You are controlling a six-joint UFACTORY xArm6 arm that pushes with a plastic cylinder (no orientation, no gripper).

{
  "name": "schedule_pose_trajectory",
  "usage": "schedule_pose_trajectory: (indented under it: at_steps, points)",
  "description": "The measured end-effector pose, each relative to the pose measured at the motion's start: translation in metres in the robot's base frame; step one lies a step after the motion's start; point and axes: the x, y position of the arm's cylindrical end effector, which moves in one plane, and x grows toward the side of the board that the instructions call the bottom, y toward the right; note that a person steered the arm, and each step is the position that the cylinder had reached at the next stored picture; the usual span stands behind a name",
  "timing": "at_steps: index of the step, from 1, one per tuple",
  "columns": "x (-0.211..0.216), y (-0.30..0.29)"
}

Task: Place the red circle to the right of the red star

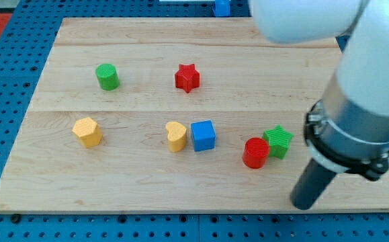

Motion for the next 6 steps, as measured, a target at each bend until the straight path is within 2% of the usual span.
schedule_pose_trajectory:
  at_steps: [1,3,6]
  points:
    - [-0.028,-0.027]
    - [-0.075,-0.039]
    - [-0.114,-0.079]
